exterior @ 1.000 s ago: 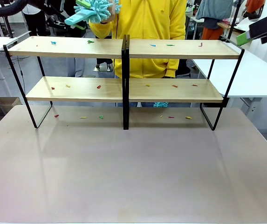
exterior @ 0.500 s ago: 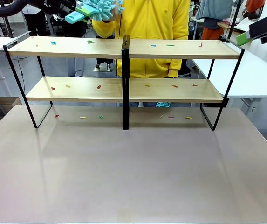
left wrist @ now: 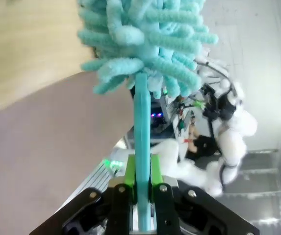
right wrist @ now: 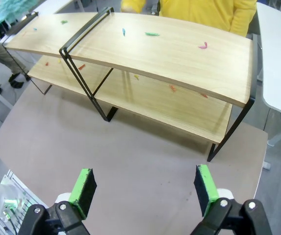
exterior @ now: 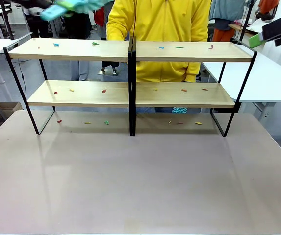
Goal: Clean the shelves.
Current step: Pick up the Duster when the human hands it over.
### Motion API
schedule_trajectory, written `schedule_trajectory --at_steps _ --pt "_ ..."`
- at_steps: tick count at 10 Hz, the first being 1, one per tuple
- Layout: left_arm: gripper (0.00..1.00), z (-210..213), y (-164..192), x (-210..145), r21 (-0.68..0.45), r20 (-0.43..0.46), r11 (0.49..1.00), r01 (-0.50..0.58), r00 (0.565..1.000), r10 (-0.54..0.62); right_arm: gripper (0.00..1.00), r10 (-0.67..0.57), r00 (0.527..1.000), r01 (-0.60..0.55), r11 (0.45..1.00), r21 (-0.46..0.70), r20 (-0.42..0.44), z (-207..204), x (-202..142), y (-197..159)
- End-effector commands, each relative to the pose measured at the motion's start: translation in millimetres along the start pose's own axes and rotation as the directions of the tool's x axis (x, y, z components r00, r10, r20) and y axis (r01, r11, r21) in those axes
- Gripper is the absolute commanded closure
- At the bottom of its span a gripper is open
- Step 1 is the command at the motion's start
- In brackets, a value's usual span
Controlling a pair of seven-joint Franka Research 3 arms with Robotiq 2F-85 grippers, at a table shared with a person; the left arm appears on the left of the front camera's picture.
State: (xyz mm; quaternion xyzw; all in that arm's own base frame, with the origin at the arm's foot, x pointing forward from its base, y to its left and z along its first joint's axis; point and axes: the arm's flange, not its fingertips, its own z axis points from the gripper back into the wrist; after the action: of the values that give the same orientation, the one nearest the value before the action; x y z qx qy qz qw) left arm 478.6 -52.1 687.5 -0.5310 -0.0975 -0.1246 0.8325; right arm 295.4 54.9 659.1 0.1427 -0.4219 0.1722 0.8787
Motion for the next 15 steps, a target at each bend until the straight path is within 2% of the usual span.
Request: schedule_trajectory --at_steps 1,3,5,6,7,8,9,15 --pt "1.00 70.5 21.0 -88.7 0.114 -0.031 0.990 0.079 0.997 -0.076 0.00 -0.003 1.000 0.003 1.000 0.002 0.001 0.4 0.4 -0.8" --pt "1.00 130.7 53.7 -179.9 0.103 -0.027 0.964 0.246 0.969 -0.244 0.00 -0.003 1.000 0.003 1.000 0.002 0.001 0.4 0.4 -0.8" --pt "1.00 181.3 109.9 -276.3 0.106 0.073 0.891 0.441 0.890 -0.449 0.00 -0.003 1.000 0.003 1.000 0.002 0.001 0.4 0.4 -0.8" --pt "1.00 205.2 146.8 -324.0 0.111 0.196 0.893 0.435 0.872 -0.449 0.00 -0.003 1.000 0.003 1.000 0.002 0.001 0.4 0.4 -0.8" --pt "1.00 221.8 171.6 -350.8 0.080 0.329 0.909 0.409 0.850 -0.411 0.00 -0.003 1.000 0.003 1.000 0.002 0.001 0.4 0.4 -0.8" --pt "1.00 231.2 188.9 -358.1 0.013 0.443 0.942 0.336 0.842 -0.307 0.00 -0.003 1.000 0.003 1.000 0.002 0.001 0.4 0.4 -0.8" --pt "1.00 207.4 144.3 -338.5 0.121 0.206 0.911 0.394 0.888 -0.411 0.00 -0.003 1.000 0.003 1.000 0.002 0.001 0.4 0.4 -0.8" --pt "1.00 207.4 144.3 -338.5 0.121 0.206 0.911 0.394 0.888 -0.411 0.00 -0.003 1.000 0.003 1.000 0.002 0.001 0.4 0.4 -0.8"
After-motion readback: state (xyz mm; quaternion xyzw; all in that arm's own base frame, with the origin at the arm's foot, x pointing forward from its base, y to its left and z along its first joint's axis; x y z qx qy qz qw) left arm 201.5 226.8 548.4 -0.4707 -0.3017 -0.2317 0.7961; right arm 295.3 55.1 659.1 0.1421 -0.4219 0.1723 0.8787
